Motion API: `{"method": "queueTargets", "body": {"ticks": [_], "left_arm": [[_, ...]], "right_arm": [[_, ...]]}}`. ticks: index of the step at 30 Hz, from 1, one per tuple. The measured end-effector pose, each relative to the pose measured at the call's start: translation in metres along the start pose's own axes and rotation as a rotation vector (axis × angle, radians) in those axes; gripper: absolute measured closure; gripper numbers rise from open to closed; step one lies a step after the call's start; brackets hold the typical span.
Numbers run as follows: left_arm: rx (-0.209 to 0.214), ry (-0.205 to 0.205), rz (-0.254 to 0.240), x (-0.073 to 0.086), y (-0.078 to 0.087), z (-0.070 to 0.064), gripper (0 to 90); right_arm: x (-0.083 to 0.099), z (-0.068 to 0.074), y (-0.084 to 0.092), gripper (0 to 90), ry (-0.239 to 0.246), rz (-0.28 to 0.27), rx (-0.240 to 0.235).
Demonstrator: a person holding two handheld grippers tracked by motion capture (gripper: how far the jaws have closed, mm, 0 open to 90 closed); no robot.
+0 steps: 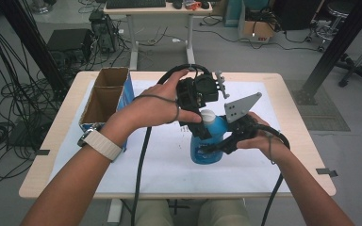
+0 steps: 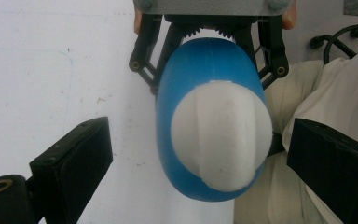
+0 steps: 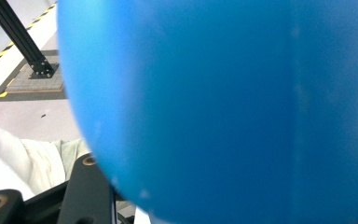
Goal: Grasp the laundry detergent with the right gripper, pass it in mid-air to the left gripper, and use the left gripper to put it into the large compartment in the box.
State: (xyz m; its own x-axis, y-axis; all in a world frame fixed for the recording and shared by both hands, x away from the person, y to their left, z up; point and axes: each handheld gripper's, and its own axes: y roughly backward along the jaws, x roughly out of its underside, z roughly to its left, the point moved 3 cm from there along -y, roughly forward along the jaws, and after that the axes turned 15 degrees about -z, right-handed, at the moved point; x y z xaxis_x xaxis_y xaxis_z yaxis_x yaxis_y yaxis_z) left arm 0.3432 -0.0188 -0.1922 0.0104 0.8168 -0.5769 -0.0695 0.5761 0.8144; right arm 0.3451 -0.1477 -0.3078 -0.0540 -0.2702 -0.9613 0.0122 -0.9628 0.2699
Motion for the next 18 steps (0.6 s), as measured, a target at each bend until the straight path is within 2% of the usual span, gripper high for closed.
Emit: {"method": "queueTargets", "body": {"ticks": [18], "left_arm": [[-0.004,0.004,0.003,0.0019,0.0010,-0.0006,7.0]], "right_arm": [[0.0000,0.0009,-0.0012,42.3,0.001,0.006,-0.004]]}}
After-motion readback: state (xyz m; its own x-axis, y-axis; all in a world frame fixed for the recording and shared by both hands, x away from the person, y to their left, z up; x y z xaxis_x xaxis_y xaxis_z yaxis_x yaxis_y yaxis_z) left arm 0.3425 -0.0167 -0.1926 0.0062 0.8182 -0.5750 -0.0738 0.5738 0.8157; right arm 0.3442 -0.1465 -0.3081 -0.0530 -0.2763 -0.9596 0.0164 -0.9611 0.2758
